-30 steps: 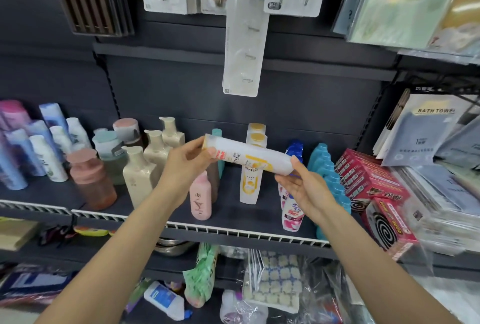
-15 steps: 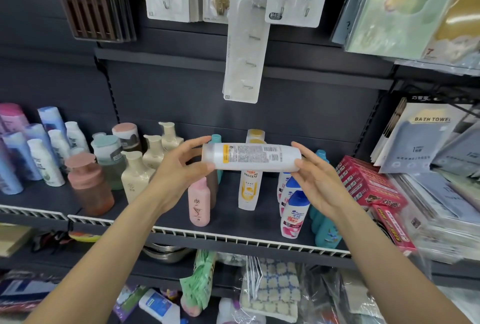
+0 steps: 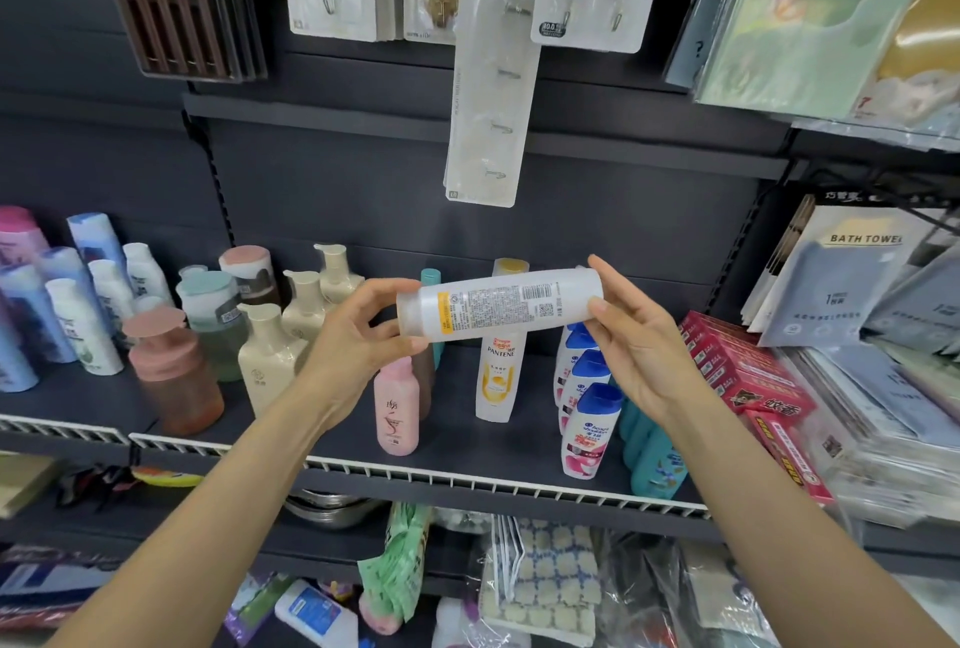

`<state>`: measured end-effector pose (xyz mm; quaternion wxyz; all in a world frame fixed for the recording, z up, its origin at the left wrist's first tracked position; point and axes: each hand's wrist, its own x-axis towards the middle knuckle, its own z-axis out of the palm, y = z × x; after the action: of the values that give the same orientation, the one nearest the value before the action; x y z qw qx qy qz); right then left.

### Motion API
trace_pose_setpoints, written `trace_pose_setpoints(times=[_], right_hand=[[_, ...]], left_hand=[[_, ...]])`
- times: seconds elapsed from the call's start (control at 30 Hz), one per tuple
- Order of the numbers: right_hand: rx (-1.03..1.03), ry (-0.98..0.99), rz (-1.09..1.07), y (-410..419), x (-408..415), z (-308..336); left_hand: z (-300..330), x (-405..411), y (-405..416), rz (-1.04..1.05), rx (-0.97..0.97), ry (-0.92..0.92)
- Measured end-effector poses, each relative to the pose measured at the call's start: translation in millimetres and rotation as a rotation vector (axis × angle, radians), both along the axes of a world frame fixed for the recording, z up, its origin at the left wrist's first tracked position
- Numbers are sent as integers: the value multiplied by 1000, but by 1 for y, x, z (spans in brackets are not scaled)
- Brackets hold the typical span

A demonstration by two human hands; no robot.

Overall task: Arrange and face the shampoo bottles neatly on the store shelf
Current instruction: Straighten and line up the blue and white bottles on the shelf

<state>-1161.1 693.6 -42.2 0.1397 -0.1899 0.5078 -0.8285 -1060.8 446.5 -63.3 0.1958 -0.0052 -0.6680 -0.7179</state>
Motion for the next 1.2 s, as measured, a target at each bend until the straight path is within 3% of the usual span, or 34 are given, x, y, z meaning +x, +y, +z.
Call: trace_pose_setpoints(times=[0.17,0.37,0.5,0.73,0.83,1.03,1.2], right_hand=[[25,-16,-56,-1,-6,-4],[219,-117,-218,0,-15,-15],[275,-240,-242,-1,-18,-15],[400,-338,-162,-3,-28,-34],[545,-228,-129,-1,-33,-44],[1185,381,-284,15,-52,-66],[1383,496,-180,22,-64,-77]], left_hand=[[-4,-3,-1,20,19,-38],[2,-10,4,87,24,-65],[-2,-16,2,109,-186,-146],[4,-27,7,173,-287,-92],[10,-37,17,195,-401,-42],[9,-62,37,327,-704,-36],[-13,-84,48,316,-839,-156]])
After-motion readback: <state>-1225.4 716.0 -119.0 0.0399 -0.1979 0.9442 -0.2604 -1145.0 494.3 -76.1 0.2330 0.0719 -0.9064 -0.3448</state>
